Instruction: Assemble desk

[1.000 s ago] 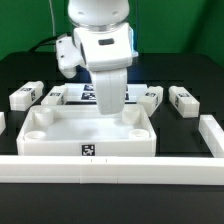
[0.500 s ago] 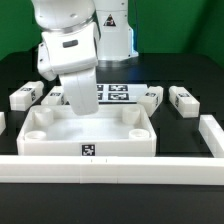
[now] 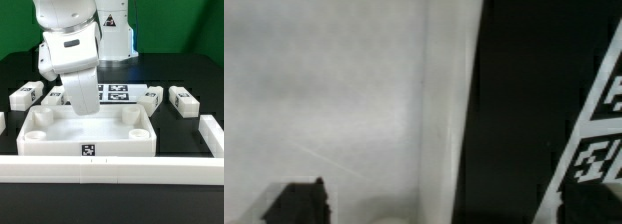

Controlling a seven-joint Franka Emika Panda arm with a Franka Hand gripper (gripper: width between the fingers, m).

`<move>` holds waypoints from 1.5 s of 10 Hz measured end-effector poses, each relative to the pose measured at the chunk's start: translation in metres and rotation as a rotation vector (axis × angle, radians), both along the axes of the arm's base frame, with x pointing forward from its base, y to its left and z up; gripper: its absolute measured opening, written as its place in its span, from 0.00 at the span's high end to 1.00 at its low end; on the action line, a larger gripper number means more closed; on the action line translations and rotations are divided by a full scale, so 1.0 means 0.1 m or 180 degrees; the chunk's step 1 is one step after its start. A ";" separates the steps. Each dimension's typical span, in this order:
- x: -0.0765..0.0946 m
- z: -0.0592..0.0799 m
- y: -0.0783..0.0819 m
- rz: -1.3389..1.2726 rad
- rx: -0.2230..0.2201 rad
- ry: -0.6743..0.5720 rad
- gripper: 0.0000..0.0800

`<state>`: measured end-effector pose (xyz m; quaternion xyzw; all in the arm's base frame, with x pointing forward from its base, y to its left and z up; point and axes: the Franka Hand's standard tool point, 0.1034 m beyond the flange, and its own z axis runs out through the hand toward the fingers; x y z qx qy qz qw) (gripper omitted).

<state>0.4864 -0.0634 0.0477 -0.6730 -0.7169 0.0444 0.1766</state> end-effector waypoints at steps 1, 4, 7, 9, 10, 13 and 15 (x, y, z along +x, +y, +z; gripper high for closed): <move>0.05 0.02 0.02 0.0045 -0.0007 -0.0102 0.19; 0.12 0.00 -0.02 0.0023 -0.0061 -0.0302 0.19; 0.13 -0.05 -0.10 -0.0074 -0.0257 -0.0954 0.19; 0.09 -0.08 -0.09 -0.0096 -0.0257 -0.0916 0.19; 0.09 -0.08 -0.09 -0.0098 -0.0257 -0.0915 0.19; -0.02 -0.19 0.12 -0.0151 -0.0239 -0.0883 0.19; -0.08 -0.31 0.16 -0.0150 -0.0220 -0.0826 0.19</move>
Offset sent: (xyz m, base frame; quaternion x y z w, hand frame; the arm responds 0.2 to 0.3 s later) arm 0.0000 0.0000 0.0000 -0.0650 0.0000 0.0000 0.9979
